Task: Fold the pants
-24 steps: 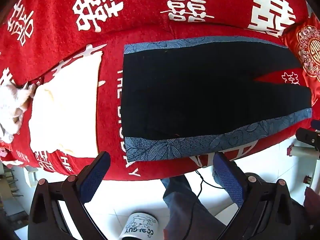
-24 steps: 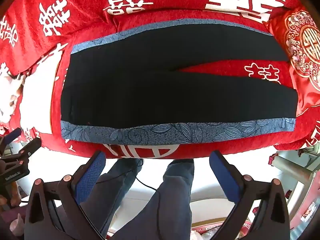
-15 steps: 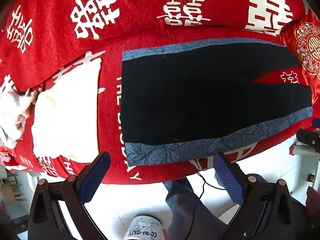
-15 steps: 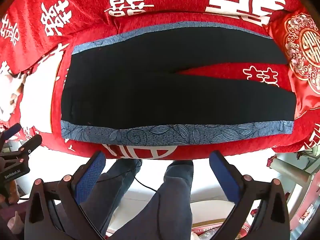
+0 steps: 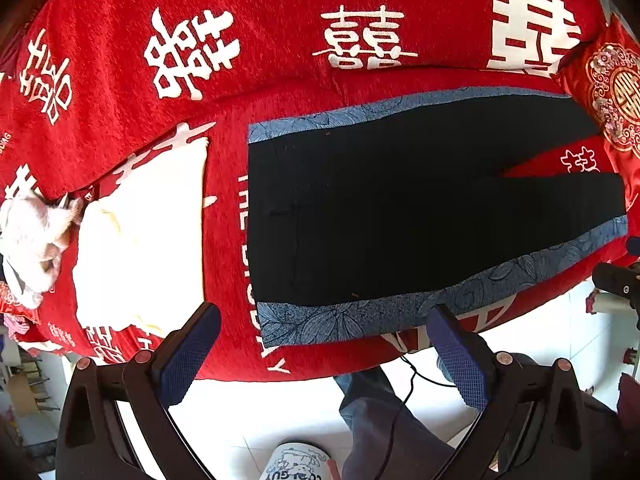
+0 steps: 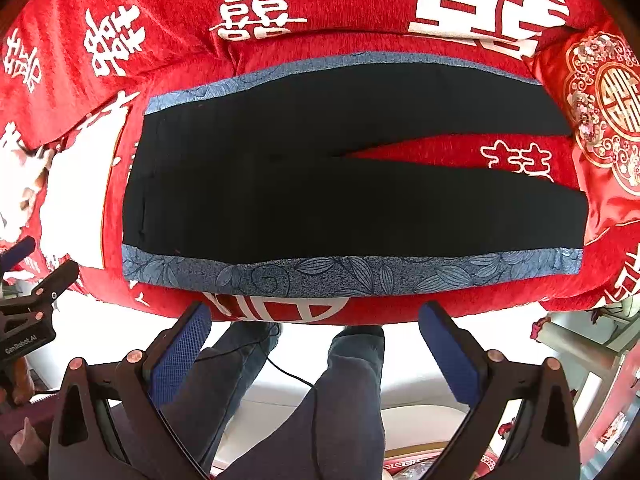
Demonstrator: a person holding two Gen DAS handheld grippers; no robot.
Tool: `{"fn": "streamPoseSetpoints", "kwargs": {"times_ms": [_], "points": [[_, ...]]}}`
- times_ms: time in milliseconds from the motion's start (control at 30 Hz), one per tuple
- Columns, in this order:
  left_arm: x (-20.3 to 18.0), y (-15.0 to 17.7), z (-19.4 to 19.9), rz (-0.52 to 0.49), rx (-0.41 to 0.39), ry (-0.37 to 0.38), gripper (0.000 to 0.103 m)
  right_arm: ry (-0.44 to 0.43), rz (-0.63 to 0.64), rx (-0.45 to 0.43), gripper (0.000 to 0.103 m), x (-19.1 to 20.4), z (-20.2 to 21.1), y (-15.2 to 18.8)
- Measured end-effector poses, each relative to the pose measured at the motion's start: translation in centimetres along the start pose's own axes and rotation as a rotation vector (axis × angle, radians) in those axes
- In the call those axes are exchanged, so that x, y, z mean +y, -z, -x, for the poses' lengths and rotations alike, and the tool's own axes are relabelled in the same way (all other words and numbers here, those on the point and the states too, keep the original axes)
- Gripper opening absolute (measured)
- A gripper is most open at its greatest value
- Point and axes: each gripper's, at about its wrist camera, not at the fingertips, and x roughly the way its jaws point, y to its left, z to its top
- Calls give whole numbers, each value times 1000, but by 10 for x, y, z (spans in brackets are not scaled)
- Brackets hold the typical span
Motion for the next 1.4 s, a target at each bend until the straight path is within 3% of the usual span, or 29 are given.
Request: {"fn": "streamPoseSetpoints", "kwargs": {"times_ms": [1400], "points": [[1, 1, 9, -8, -24, -21, 103, 6, 6, -26, 103, 3, 5, 6]]}}
